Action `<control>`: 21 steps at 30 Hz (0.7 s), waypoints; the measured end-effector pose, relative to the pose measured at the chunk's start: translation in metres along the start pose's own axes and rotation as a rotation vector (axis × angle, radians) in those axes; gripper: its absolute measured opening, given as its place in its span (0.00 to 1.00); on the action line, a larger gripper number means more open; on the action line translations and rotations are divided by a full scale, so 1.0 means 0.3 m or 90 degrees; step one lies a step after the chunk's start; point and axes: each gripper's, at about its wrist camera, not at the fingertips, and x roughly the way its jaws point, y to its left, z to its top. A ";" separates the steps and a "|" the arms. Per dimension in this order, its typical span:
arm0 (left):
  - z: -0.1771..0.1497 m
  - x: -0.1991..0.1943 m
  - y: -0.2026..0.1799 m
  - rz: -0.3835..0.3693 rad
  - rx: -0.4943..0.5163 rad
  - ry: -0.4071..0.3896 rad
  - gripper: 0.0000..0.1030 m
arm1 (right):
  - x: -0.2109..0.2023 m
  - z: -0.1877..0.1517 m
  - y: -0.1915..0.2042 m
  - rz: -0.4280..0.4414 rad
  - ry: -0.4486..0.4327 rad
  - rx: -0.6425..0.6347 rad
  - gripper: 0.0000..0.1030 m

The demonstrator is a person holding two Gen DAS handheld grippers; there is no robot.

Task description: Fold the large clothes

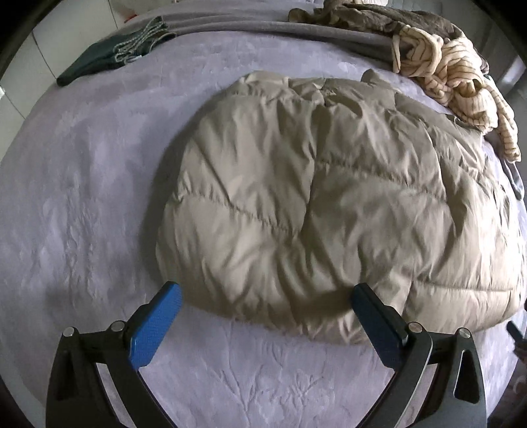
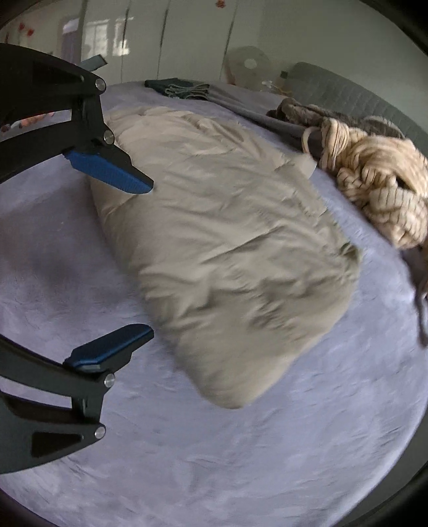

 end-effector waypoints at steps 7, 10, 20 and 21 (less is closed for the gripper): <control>-0.031 0.008 0.027 -0.026 -0.029 0.007 1.00 | 0.094 -0.004 -0.060 0.070 0.018 0.093 1.00; -0.037 0.018 0.037 -0.068 -0.046 0.012 1.00 | 0.130 0.008 -0.064 0.084 0.026 0.110 1.00; -0.150 0.151 0.203 -0.343 -0.241 0.080 1.00 | 0.200 0.025 -0.092 0.157 0.057 0.168 1.00; -0.147 0.167 0.207 -0.350 -0.249 0.082 1.00 | 0.204 0.023 -0.095 0.164 0.059 0.172 1.00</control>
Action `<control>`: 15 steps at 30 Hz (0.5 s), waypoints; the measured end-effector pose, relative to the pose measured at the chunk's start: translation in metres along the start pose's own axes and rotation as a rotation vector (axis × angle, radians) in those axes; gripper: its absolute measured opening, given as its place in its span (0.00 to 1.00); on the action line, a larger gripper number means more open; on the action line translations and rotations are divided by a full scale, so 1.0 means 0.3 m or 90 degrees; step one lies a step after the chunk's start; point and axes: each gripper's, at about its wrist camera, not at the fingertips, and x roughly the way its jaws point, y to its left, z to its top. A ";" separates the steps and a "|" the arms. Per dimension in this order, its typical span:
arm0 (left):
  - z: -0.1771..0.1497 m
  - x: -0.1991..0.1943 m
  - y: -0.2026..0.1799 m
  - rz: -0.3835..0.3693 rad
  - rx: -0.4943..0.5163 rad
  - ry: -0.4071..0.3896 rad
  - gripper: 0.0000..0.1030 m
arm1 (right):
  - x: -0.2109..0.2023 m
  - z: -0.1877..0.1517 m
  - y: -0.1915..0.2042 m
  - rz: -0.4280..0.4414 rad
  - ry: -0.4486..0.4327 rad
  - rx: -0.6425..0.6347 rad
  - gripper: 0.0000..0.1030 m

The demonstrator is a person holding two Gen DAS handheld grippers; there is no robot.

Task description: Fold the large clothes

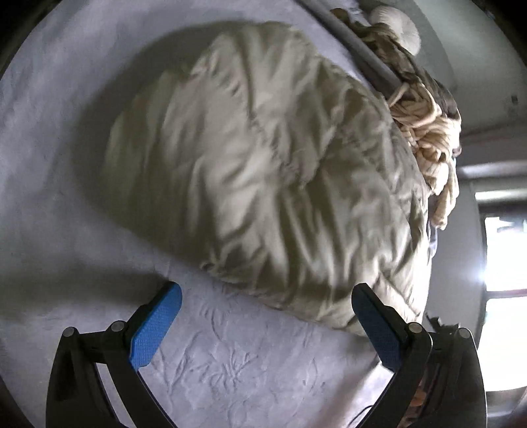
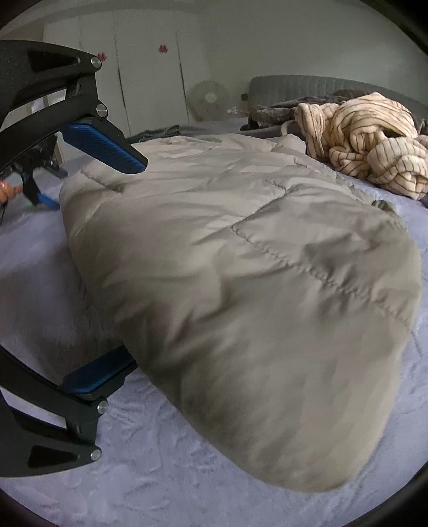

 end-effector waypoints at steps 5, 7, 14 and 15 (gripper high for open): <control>0.058 0.019 -0.028 -0.037 -0.007 -0.038 1.00 | 0.018 0.012 0.005 0.035 0.007 0.011 1.00; 0.077 0.038 -0.047 -0.035 -0.005 -0.049 1.00 | 0.027 0.019 0.020 0.046 0.007 0.006 1.00; 0.145 0.118 -0.030 -0.031 -0.047 -0.063 1.00 | 0.092 0.049 0.048 0.055 0.020 -0.001 1.00; 0.154 0.118 -0.025 -0.032 -0.057 -0.068 1.00 | 0.104 0.054 0.050 0.056 0.022 -0.001 1.00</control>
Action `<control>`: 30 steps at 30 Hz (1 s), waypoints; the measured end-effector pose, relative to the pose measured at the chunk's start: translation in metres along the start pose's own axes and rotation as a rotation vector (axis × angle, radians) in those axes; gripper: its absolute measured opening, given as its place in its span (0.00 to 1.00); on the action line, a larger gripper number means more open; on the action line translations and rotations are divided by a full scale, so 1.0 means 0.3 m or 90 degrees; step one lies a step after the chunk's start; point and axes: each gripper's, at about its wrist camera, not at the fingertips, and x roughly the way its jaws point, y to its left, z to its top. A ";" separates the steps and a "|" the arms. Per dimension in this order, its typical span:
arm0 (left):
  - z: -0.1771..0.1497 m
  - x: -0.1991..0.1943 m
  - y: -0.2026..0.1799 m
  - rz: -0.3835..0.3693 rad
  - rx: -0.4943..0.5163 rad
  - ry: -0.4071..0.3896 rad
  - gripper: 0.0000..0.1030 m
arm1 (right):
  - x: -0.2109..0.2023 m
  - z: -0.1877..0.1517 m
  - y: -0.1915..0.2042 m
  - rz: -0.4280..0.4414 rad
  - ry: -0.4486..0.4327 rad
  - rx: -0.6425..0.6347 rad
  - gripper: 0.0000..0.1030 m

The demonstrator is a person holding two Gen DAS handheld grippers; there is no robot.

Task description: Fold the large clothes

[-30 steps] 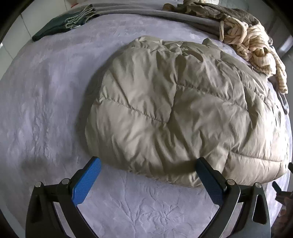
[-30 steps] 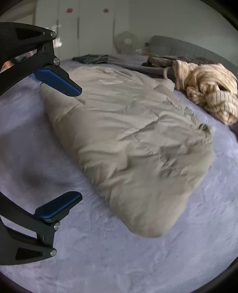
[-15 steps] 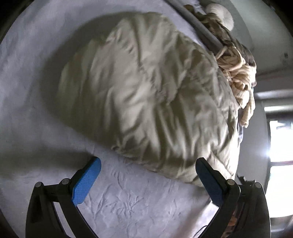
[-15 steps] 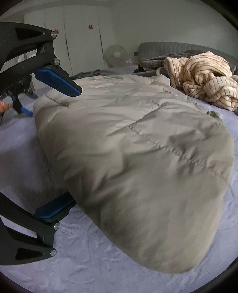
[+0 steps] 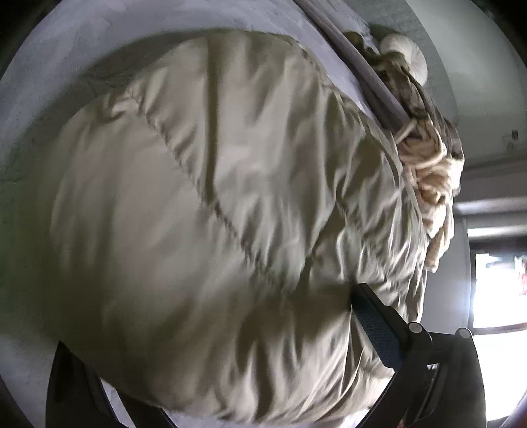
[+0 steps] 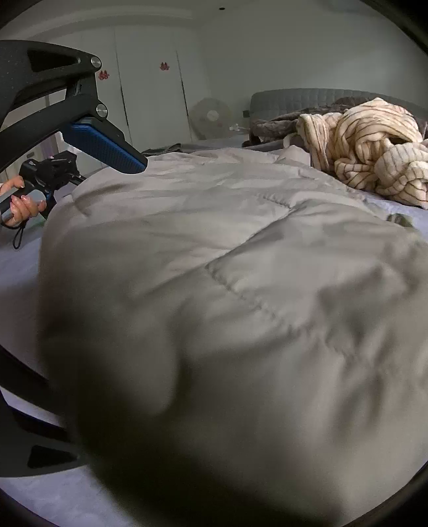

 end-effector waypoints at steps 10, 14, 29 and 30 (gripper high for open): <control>0.021 -0.051 -0.074 0.037 0.048 -0.069 0.36 | 0.006 0.014 -0.012 -0.007 -0.002 0.021 0.78; 0.005 -0.094 -0.155 0.077 0.155 -0.088 0.24 | -0.012 0.010 -0.009 -0.007 -0.007 0.028 0.35; -0.133 -0.306 -0.213 0.072 0.364 -0.069 0.21 | -0.184 -0.199 0.041 -0.045 -0.049 -0.060 0.22; -0.156 -0.323 -0.196 0.074 0.366 -0.061 0.21 | -0.197 -0.222 0.031 -0.049 -0.048 -0.059 0.22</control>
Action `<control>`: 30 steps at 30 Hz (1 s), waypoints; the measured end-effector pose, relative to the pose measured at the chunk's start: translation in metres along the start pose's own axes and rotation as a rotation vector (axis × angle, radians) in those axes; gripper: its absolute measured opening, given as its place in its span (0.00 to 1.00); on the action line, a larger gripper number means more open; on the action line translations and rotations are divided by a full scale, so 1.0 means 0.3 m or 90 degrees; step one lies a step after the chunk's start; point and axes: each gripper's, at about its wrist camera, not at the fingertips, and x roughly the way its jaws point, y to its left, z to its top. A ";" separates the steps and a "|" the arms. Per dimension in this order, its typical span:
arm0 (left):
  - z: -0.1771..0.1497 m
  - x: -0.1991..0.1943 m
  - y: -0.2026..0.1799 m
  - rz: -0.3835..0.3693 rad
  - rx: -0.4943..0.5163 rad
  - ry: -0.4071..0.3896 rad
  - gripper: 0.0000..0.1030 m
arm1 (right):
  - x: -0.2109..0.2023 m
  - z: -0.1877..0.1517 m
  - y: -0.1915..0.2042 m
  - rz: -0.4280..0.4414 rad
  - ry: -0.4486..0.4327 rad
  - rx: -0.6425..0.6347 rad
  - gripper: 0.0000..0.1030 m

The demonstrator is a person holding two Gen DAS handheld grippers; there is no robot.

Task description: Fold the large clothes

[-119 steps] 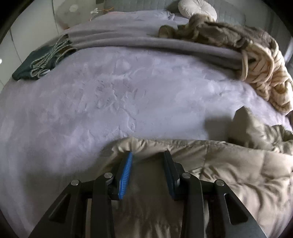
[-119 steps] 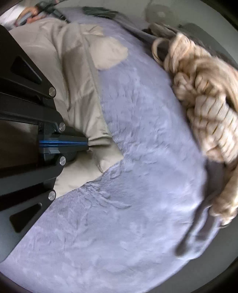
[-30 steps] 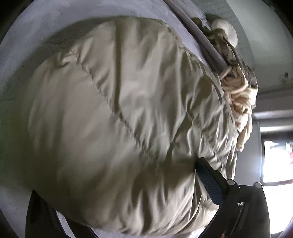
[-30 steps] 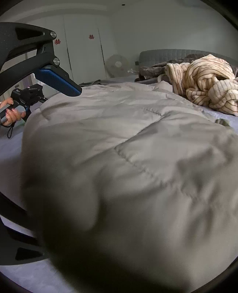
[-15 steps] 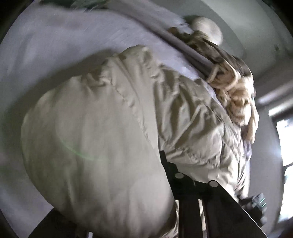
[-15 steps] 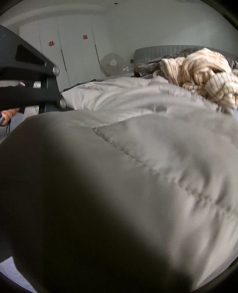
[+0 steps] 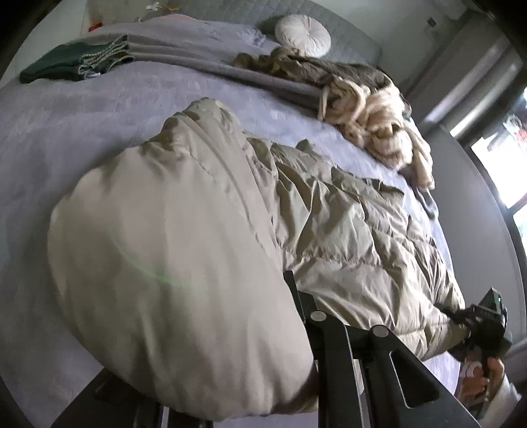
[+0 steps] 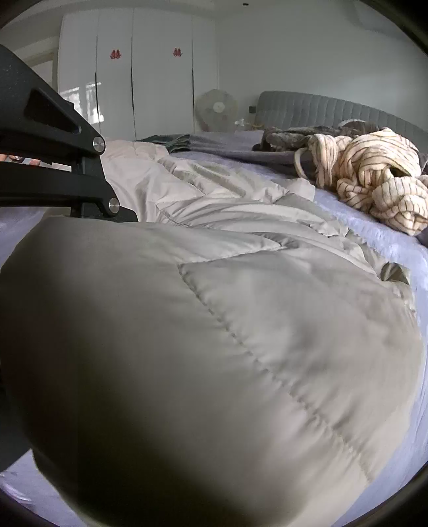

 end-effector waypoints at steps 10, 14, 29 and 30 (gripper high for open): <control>-0.377 -0.189 0.064 0.030 -0.059 0.060 0.21 | -0.132 -0.218 -0.130 -0.031 0.060 0.005 0.22; -0.499 -0.237 0.076 0.049 -0.083 0.080 0.21 | -0.203 -0.307 -0.207 -0.035 0.080 0.020 0.22; -0.586 -0.468 0.179 0.168 -0.179 0.050 0.28 | -0.356 -0.341 -0.301 -0.119 0.098 0.028 0.44; -0.582 -0.474 0.185 0.180 -0.184 0.044 0.28 | -0.365 -0.343 -0.311 -0.126 0.097 0.033 0.44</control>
